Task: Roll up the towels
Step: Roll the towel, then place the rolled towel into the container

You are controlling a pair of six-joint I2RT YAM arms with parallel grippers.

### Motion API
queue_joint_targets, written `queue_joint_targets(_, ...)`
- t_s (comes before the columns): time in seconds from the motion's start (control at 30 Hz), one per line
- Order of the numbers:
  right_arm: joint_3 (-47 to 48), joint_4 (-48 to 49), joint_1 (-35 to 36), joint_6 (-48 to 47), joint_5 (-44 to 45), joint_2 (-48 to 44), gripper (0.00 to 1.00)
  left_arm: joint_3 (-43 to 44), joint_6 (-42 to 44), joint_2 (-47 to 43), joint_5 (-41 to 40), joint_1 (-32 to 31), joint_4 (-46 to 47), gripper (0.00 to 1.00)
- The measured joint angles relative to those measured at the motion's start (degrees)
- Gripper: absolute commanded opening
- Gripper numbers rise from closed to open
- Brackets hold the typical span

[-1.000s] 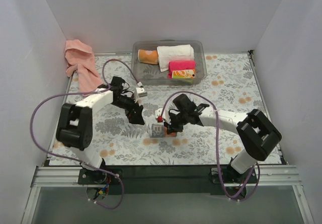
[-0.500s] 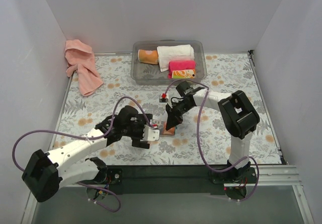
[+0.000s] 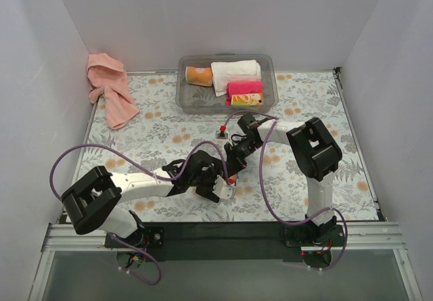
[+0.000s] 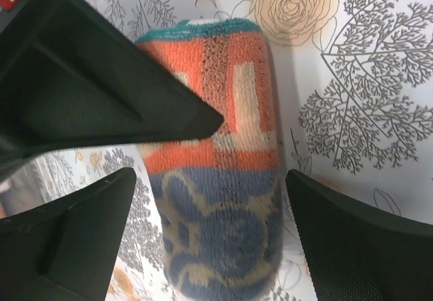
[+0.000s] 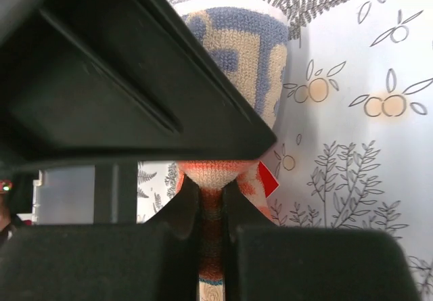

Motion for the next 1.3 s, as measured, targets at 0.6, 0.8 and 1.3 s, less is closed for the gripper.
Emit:
queue_joint_targets(0.6,2.01,-6.73,-2.45,-0.5,-1.64,2.36,0.48,3.87,0.81,6.25,1.6,-1.03,-0.96,0.11)
queue_joint_targets(0.8,4.39,-11.21,-10.69,-2.32,4.55,0.0,0.83,4.83,-2.36,3.54,4.9,-0.87,-10.64,0.0)
queue_joint_targets(1.3,11.93,-17.81,-32.83,-1.84,7.3,-15.43,0.98,53.13,-24.28,24.83,26.05,23.23,-39.39,0.0)
